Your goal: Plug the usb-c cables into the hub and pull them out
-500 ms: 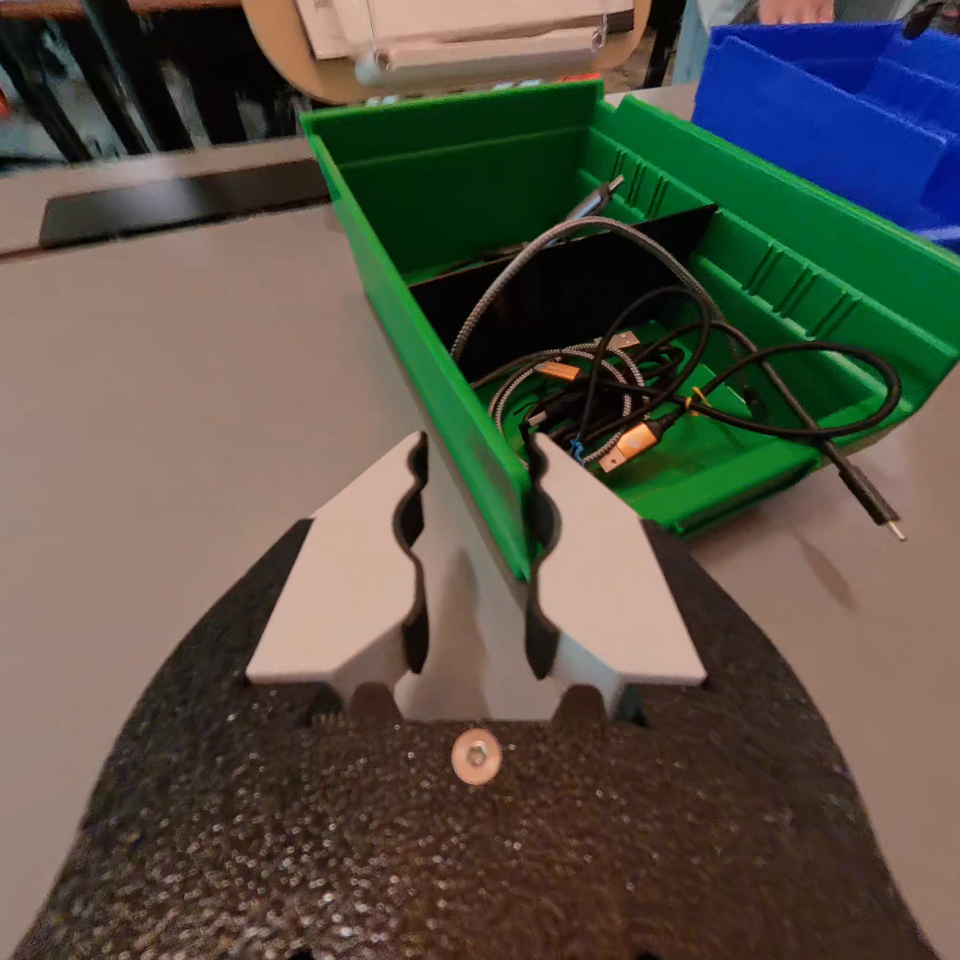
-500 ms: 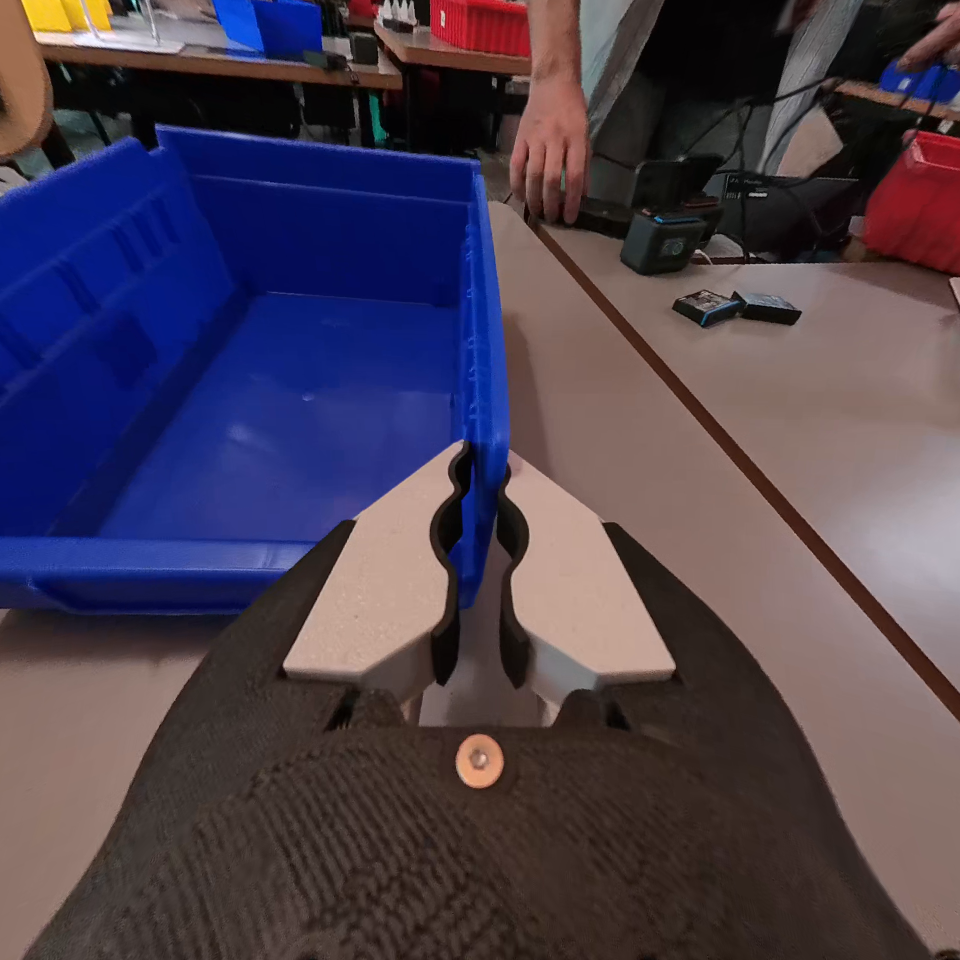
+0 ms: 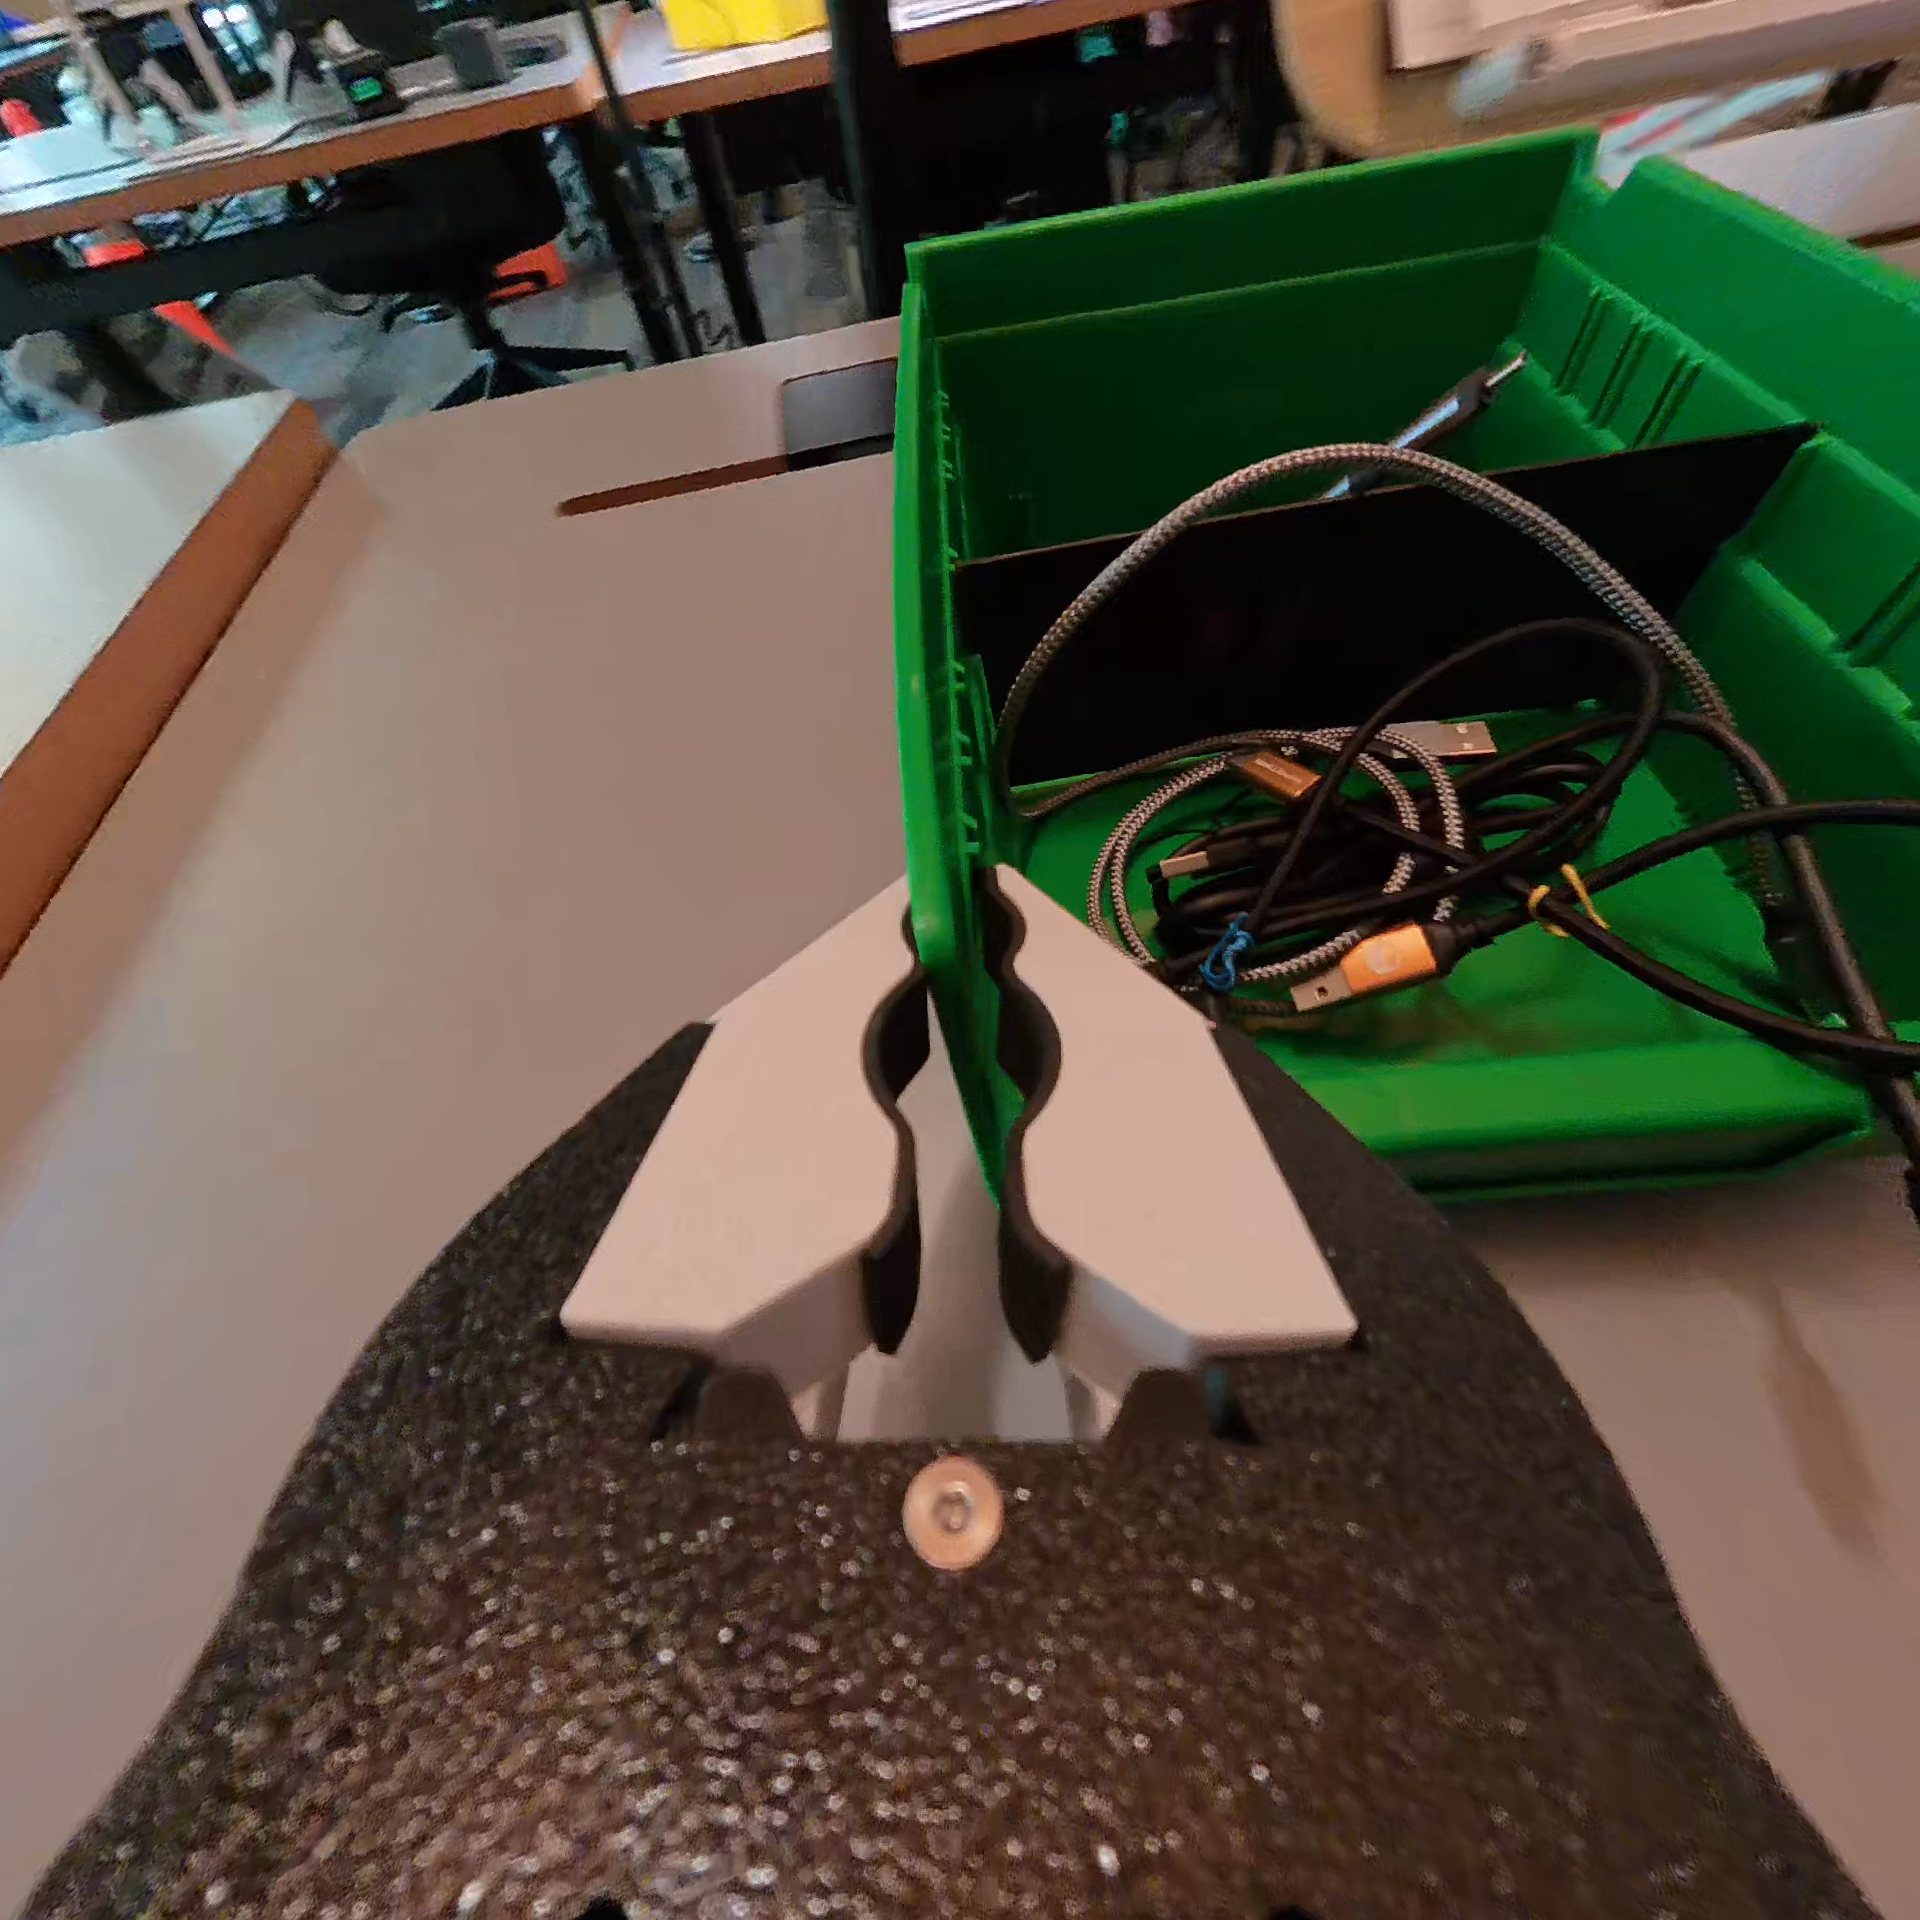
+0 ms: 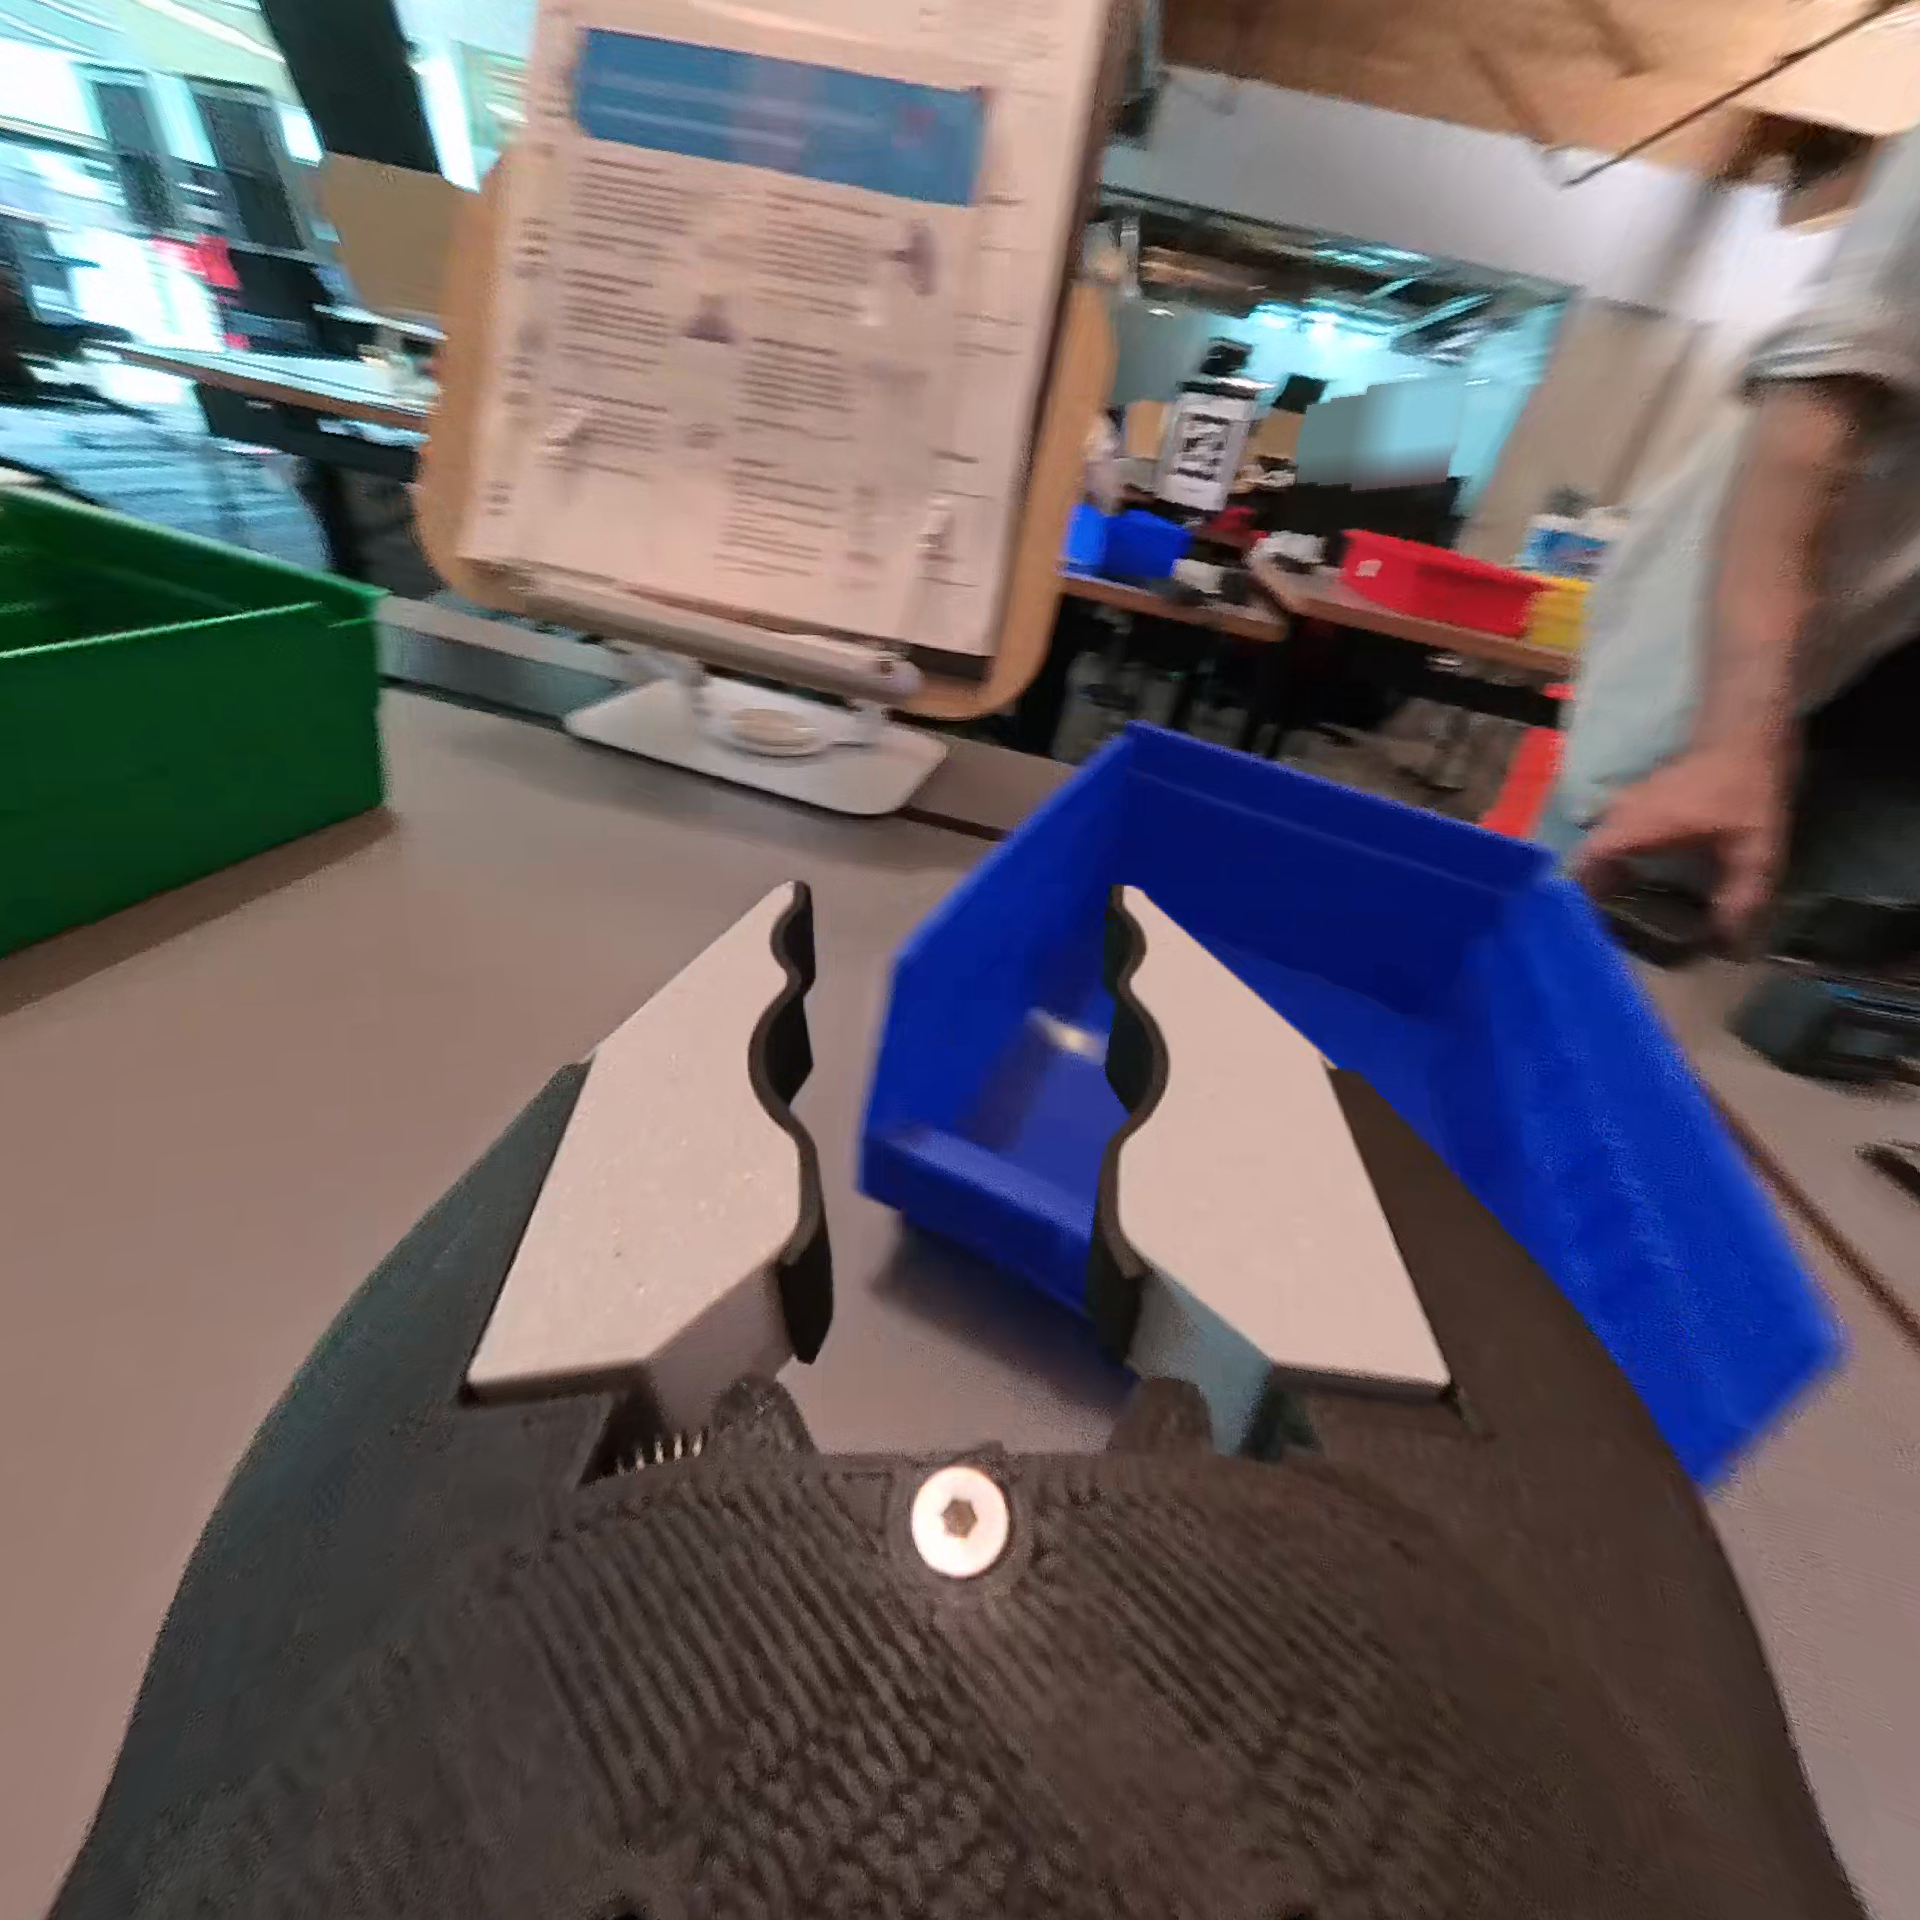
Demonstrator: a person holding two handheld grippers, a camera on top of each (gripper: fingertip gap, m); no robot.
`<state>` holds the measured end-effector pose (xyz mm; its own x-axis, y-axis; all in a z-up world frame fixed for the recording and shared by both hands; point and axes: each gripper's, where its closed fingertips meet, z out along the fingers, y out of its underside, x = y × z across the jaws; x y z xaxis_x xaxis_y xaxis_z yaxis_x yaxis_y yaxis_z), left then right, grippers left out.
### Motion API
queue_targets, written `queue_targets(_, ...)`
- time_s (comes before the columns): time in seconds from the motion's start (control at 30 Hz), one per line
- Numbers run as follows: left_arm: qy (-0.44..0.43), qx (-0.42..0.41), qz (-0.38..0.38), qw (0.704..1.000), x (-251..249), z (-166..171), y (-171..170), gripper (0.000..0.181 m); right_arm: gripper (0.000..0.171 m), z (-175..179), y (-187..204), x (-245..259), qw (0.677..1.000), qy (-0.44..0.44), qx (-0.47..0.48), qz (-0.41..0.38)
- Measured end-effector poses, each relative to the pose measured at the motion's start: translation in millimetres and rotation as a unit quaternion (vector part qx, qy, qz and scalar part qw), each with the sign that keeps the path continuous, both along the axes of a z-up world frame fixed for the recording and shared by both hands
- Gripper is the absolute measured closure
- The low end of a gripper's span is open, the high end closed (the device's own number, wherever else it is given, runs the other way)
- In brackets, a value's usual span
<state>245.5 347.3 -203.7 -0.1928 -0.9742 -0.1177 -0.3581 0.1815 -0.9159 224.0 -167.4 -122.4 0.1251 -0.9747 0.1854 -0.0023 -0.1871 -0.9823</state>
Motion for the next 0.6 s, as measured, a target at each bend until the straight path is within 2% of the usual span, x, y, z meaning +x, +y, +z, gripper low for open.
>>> queue_targets(0.13, 0.001, -0.004, 0.024, 1.0, 16.8, 0.2, 53.0, 0.178, 0.117, -24.6, 58.8, 7.5, 0.997, 0.014, 0.002, 0.078)
queue_targets(0.2, 0.025, -0.009, -0.007, 1.0, 20.5, -0.3, 62.8, 0.176, 0.116, -33.1, 82.0, 8.7, 0.994, 0.013, 0.007, 0.109)
queue_targets(0.23, 0.042, -0.016, -0.016, 0.999, 19.9, 3.0, 67.4, 0.17, 0.116, -33.7, 92.1, 8.2, 0.992, 0.004, 0.012, 0.123)
queue_targets(0.27, 0.038, -0.016, -0.007, 0.999, 20.8, 15.3, 75.7, 0.154, 0.116, -32.8, 101.3, 7.9, 0.991, -0.006, 0.013, 0.136)
queue_targets(0.3, 0.014, -0.013, -0.009, 1.0, 22.2, 35.3, 79.9, 0.146, 0.116, -30.3, 109.2, 8.2, 0.989, -0.018, 0.013, 0.148)
queue_targets(0.37, -0.031, -0.018, -0.038, 0.999, 27.4, 77.9, 72.3, 0.148, 0.117, -22.8, 122.6, 11.5, 0.985, -0.037, 0.015, 0.168)
queue_targets(0.43, -0.017, -0.013, -0.092, 0.996, 38.6, 100.6, 47.1, 0.147, 0.117, -16.4, 135.6, 16.6, 0.981, -0.039, 0.039, 0.186)
queue_targets(0.53, 0.085, 0.089, -0.138, 0.983, 68.3, 88.7, 18.1, 0.131, 0.117, -11.0, 158.1, 27.0, 0.973, -0.032, 0.09, 0.21)
queue_targets(0.6, 0.169, 0.154, -0.166, 0.959, 87.0, 66.1, 0.9, 0.122, 0.117, -13.3, 174.7, 31.3, 0.967, -0.034, 0.109, 0.229)
